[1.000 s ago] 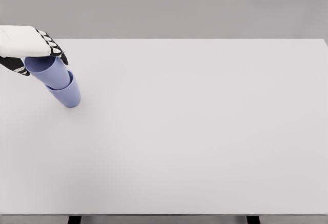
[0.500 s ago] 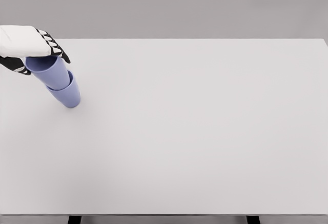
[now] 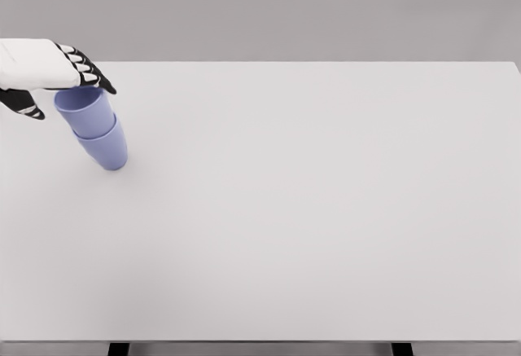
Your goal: Place the right cup on the left cup with left arm
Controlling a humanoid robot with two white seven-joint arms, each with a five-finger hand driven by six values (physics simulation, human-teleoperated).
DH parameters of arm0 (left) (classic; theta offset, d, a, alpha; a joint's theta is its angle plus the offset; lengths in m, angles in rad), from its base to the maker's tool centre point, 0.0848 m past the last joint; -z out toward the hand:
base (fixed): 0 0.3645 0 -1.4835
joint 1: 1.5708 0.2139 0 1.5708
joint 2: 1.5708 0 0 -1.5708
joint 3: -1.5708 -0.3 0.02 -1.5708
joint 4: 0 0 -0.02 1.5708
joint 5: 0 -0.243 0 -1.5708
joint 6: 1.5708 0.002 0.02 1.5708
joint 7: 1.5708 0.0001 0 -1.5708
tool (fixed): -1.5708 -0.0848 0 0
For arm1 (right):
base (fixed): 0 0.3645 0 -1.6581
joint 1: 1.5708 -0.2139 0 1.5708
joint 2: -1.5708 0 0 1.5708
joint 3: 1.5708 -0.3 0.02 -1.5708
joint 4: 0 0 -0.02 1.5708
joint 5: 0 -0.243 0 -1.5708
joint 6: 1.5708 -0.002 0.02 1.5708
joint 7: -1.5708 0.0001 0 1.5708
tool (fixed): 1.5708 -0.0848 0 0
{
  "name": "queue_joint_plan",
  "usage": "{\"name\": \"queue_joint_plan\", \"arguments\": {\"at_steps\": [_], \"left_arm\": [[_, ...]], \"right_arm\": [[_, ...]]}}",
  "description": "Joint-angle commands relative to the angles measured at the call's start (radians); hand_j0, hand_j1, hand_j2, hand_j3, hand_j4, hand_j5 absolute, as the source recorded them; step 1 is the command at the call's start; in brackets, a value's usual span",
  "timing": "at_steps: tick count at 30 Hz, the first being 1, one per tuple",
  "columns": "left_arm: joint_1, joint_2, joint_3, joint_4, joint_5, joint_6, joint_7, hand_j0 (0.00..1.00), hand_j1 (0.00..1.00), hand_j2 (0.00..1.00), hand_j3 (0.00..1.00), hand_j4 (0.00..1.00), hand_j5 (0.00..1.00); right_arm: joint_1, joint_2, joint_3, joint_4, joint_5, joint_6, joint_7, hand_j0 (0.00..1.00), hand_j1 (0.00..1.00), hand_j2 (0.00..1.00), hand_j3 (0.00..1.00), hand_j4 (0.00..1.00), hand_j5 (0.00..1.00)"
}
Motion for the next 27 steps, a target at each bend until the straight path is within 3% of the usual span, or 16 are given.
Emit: {"name": "queue_joint_plan", "arguments": {"at_steps": [1,20,27], "left_arm": [[0.000,0.001,0.007,-0.003,0.008,0.002,0.000,1.00,1.00,1.00,1.00,1.00,1.00],[0.003,0.050,0.055,-0.119,0.066,-0.026,0.000,1.00,1.00,1.00,1.00,1.00,1.00],[0.000,0.068,0.058,-0.132,0.084,-0.109,0.000,1.00,1.00,1.00,1.00,1.00,1.00]], "right_arm": [[0.000,0.000,0.000,0.000,0.000,0.000,0.000,1.00,1.00,1.00,1.00,1.00,1.00],[0.000,0.000,0.000,0.000,0.000,0.000,0.000,1.00,1.00,1.00,1.00,1.00,1.00],[0.000,0.000,-0.001,0.000,0.000,0.000,0.000,1.00,1.00,1.00,1.00,1.00,1.00]]}}
